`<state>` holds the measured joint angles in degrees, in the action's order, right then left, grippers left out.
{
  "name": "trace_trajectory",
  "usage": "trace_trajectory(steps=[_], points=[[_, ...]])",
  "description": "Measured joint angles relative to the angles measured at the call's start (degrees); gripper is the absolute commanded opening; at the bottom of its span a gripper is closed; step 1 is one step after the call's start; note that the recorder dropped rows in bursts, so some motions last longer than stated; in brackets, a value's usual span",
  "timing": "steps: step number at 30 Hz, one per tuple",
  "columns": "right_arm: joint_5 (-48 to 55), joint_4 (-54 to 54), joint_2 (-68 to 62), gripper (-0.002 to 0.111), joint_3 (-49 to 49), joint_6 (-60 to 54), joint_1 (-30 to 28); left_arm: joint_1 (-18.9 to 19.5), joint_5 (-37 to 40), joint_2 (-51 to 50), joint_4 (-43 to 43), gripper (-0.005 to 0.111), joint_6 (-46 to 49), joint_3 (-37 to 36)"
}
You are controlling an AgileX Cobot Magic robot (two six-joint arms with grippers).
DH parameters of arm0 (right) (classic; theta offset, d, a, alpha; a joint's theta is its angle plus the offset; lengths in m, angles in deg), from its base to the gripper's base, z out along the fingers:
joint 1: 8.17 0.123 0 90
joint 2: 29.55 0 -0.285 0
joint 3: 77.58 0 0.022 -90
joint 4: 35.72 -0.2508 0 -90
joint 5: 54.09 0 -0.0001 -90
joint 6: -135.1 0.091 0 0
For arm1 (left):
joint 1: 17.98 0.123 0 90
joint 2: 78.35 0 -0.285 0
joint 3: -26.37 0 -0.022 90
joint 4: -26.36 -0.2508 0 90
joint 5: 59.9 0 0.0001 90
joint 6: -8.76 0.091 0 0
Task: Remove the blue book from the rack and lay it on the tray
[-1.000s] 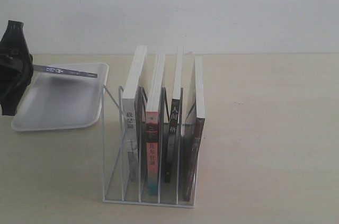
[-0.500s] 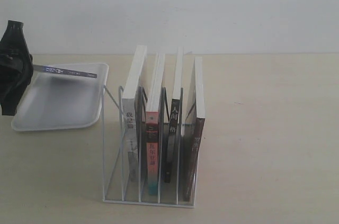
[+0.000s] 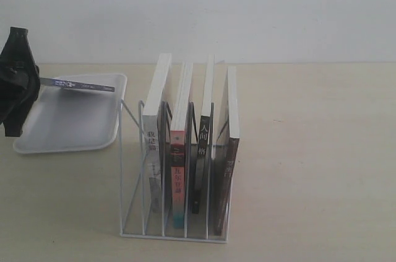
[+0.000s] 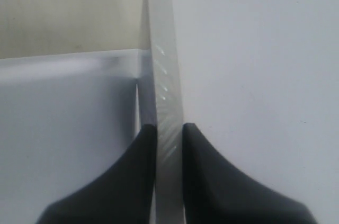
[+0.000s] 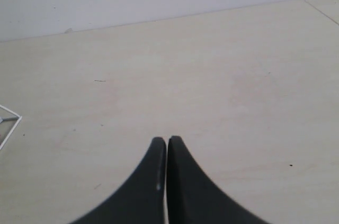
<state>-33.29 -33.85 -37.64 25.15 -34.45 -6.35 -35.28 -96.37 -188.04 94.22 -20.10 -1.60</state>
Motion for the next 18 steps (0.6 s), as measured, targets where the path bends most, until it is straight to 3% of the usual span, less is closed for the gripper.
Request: trace_trajectory(steps=[11,18], points=[[0.0,0.0,0.0,0.0,0.0,0.0,0.0,0.0,-2.71,-0.09,-0.76,0.005,2.88,0.0],[0.0,0.0,0.0,0.0,0.0,0.0,0.0,0.74,-2.22,-0.09,-9.37,0.006,-0.88,0.0]])
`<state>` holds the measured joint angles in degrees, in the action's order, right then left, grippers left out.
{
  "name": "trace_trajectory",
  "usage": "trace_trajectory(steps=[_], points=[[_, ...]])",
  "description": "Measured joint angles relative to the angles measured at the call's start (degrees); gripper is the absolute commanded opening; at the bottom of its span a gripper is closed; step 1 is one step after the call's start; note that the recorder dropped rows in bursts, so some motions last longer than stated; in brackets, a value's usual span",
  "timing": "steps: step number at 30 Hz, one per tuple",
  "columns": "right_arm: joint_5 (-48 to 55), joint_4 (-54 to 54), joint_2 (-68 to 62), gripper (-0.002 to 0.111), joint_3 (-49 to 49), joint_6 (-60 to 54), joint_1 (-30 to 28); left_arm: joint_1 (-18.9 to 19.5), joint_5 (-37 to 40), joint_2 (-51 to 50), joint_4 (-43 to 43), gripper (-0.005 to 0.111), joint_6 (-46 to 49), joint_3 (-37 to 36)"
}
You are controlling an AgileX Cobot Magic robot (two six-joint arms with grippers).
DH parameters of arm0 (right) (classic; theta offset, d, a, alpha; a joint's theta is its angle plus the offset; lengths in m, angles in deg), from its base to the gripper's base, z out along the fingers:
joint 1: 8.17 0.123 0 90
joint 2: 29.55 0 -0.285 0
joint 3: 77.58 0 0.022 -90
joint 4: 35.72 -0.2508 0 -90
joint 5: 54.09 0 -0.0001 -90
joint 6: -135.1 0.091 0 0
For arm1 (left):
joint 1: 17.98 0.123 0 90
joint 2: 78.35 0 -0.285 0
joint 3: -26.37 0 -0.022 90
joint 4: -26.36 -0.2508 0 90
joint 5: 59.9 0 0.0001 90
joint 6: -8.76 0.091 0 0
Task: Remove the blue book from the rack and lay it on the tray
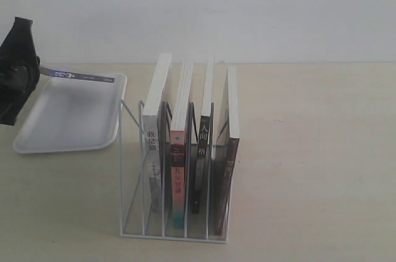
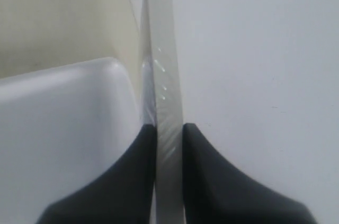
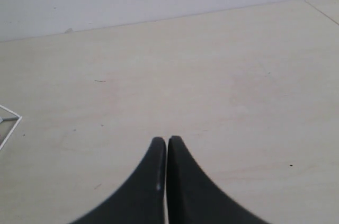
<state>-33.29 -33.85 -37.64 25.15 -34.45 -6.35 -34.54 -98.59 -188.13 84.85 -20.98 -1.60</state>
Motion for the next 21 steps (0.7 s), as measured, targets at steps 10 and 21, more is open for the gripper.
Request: trace_trajectory(steps=[10,21], points=[[0.0,0.0,0.0,0.0,0.0,0.0,0.0,0.72,-0.75,0.0,-3.17,0.044,-1.7,0.36],[0.0,0.0,0.0,0.0,0.0,0.0,0.0,0.72,-0.72,0.0,-3.76,0.045,-2.13,0.48]])
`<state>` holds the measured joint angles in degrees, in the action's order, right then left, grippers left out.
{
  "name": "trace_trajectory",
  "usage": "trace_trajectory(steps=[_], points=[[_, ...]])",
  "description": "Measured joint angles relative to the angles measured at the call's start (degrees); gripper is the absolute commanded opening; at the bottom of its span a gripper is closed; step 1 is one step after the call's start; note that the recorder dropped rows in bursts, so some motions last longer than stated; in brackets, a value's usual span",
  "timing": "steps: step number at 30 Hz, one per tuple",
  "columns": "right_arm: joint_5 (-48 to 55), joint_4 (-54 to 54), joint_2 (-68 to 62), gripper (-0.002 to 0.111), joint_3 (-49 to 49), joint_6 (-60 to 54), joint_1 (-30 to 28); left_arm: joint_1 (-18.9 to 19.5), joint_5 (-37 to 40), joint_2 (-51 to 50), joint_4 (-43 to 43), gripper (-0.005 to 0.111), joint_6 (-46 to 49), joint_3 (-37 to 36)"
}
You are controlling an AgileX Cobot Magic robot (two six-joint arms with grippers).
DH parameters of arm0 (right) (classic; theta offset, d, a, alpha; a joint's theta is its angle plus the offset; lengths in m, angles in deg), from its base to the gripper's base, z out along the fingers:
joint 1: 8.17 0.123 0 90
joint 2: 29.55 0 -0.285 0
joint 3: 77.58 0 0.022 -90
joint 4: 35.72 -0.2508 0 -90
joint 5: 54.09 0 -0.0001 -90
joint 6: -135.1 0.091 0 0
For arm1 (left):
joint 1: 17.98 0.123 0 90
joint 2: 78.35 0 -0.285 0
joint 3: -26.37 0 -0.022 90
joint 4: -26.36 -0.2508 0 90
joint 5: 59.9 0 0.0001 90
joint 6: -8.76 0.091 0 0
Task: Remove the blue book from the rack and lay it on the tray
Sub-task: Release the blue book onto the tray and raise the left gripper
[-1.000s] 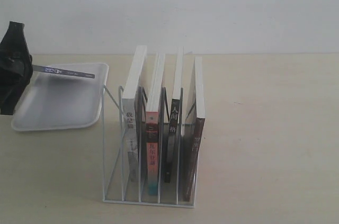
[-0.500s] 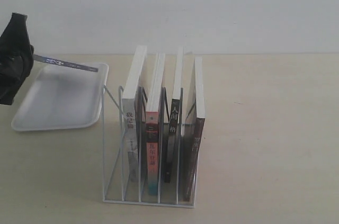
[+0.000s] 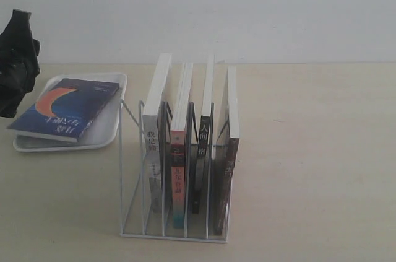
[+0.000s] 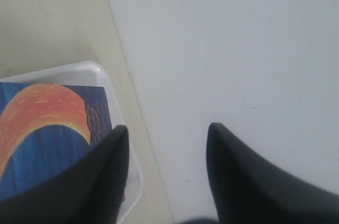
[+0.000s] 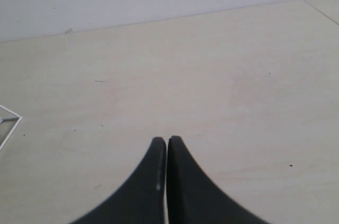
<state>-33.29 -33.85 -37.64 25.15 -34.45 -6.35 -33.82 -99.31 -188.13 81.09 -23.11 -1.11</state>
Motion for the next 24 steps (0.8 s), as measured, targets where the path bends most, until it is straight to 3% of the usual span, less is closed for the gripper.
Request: trace_trajectory(steps=[8,15,17,22,24], points=[[0.0,0.0,0.0,0.0,0.0,0.0,0.0,0.0,2.03,2.58,-2.61,0.045,4.47,0.0],[0.0,0.0,0.0,0.0,0.0,0.0,0.0,0.0,8.71,9.9,-2.99,0.043,18.06,0.1],[0.0,0.0,0.0,0.0,0.0,0.0,0.0,0.0,11.7,12.58,-2.99,0.038,22.47,0.1],[0.11,0.0,0.0,0.0,0.0,0.0,0.0,0.0,24.03,20.19,-3.08,0.007,37.18,-0.68],[0.11,0.0,0.0,0.0,0.0,0.0,0.0,0.0,28.22,23.42,-3.08,0.005,38.96,-2.14]])
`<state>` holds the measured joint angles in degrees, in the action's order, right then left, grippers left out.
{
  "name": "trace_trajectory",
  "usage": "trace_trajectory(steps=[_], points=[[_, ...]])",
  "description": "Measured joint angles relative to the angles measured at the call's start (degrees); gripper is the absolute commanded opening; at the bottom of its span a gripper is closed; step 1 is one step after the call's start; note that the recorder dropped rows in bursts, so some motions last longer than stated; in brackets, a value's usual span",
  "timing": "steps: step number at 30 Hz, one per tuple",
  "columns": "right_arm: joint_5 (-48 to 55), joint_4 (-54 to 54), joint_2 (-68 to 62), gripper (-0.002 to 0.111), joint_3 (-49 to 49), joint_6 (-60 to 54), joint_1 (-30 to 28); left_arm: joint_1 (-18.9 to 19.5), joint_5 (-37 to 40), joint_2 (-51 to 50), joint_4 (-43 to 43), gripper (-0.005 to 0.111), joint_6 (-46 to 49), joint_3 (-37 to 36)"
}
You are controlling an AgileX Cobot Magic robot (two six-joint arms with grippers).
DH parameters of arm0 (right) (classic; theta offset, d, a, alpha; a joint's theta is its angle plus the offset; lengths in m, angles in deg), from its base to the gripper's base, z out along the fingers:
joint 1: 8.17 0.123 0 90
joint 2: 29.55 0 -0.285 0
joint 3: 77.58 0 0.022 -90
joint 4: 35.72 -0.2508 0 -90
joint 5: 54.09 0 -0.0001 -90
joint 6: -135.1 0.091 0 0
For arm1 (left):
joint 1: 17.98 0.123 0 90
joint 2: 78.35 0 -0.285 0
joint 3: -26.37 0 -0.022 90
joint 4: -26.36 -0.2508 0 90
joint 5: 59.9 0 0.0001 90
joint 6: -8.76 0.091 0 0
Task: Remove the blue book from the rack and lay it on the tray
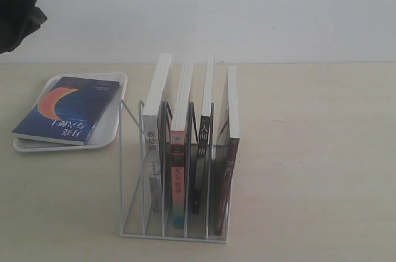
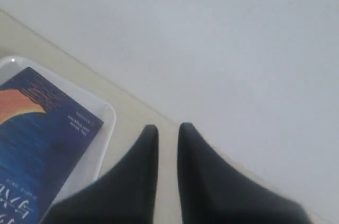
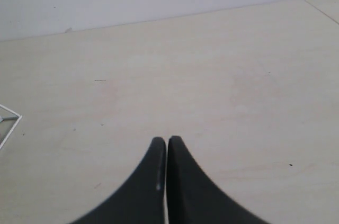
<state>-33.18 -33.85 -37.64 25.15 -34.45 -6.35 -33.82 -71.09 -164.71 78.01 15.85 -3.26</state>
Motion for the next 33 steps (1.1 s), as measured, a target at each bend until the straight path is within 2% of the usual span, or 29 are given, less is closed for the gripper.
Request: trace_trajectory(steps=[7,11,17,33], points=[[0.0,0.0,0.0,0.0,0.0,0.0,0.0,-0.1,2.58,12.61,0.0,0.005,-0.04,-11.02],[0.11,0.0,0.0,0.0,0.0,0.0,0.0,-0.1,3.83,17.53,0.0,0.005,-2.05,-14.78],[0.11,0.0,0.0,0.0,0.0,0.0,0.0,-0.1,4.75,21.43,0.0,0.005,-2.16,-15.38],[0.11,0.0,0.0,0.0,0.0,0.0,0.0,-0.1,4.75,21.55,0.0,0.005,-2.16,-15.38]])
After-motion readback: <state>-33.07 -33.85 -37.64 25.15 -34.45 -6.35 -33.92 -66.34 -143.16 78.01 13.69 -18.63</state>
